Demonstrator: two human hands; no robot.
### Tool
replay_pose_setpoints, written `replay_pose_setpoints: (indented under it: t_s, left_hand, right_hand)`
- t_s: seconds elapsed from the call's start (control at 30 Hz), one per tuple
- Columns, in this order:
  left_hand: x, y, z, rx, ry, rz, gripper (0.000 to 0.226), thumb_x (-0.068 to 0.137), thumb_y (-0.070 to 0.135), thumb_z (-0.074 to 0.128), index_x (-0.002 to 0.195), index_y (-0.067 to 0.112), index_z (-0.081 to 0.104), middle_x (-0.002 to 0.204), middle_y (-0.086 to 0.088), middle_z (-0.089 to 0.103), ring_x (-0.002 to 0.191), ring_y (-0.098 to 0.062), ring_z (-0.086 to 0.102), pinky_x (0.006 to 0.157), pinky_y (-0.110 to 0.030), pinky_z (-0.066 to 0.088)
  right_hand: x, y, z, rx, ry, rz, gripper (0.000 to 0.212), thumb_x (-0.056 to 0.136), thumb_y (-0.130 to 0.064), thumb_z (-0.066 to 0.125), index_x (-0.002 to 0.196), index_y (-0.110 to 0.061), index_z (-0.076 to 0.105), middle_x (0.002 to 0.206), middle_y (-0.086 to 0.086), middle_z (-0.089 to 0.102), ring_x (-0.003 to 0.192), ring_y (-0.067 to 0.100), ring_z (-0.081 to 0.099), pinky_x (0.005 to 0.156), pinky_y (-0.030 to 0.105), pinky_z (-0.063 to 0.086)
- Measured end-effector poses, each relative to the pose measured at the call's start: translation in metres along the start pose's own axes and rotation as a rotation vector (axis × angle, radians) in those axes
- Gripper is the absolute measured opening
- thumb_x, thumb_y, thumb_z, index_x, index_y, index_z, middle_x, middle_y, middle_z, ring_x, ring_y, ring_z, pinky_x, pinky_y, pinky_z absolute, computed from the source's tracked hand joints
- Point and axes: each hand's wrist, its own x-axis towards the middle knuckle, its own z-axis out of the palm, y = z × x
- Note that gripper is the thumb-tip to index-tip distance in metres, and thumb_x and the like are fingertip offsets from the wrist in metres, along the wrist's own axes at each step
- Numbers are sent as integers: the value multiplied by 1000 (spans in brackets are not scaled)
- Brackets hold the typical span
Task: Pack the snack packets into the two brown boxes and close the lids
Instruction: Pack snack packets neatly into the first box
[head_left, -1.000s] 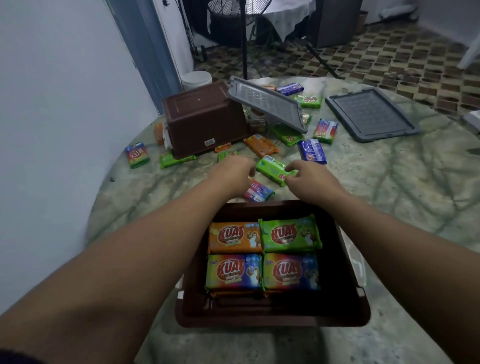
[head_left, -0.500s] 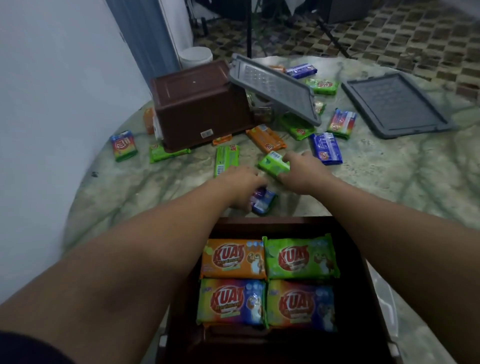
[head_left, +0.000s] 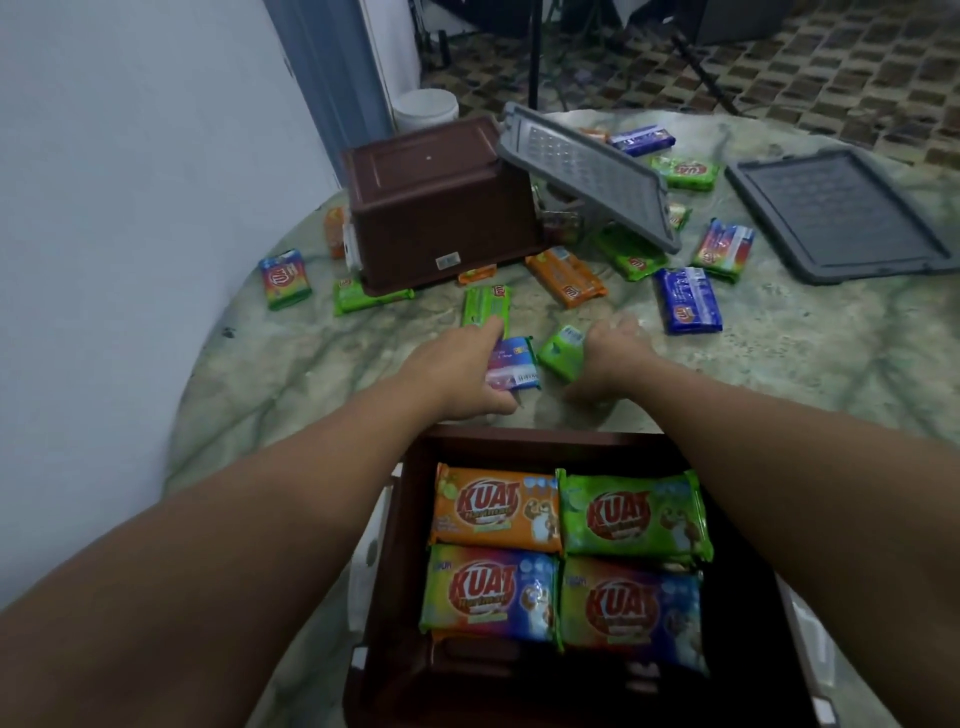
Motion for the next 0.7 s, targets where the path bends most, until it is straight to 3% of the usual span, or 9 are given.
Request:
replay_pose_setpoints:
  t_s: [0.13, 0.3, 0.47, 0.57, 0.7]
  left_hand:
    - [-11, 6, -19, -27, 114, -48, 70, 68, 58, 75, 117, 23, 40, 104, 1, 56, 89, -23, 56, 69, -38, 46]
    - [-37, 12, -39, -105, 260, -89, 68, 65, 56, 74, 112, 25, 36, 101, 2, 60, 83, -23, 60, 71, -44, 54]
    - [-79, 27, -43, -101, 383, -56, 71, 67, 59, 74, 116, 25, 36, 106, 0, 58, 86, -26, 60, 71, -44, 54]
    - [-106, 32, -40, -85, 404, -13, 71, 67, 61, 72, 119, 26, 39, 110, 1, 58, 91, -26, 60, 72, -44, 54]
    - [-143, 39, -25, -99, 361, 63, 74, 71, 53, 77, 129, 22, 42, 118, -1, 58, 98, -24, 58, 76, -39, 50]
  right_hand:
    - [-17, -1, -9, 110, 38, -21, 94, 76, -47, 84, 146, -8, 34, 150, 22, 24, 123, 37, 55, 96, 40, 49]
    - [-46, 5, -24, 242, 205, -123, 95, 74, -50, 82, 145, -10, 32, 141, 19, 43, 126, 36, 51, 91, 40, 48]
    - [-90, 12, -32, 332, 402, -208, 74, 72, -63, 71, 122, -18, 42, 116, 9, 58, 104, 32, 59, 79, 42, 51]
    - [-121, 14, -27, 388, 487, -262, 69, 71, -62, 68, 120, -21, 43, 111, 4, 59, 99, 28, 60, 80, 47, 54]
    - [-160, 20, -8, 439, 525, -337, 66, 76, -54, 72, 126, -23, 42, 113, 0, 57, 96, 22, 58, 76, 41, 51]
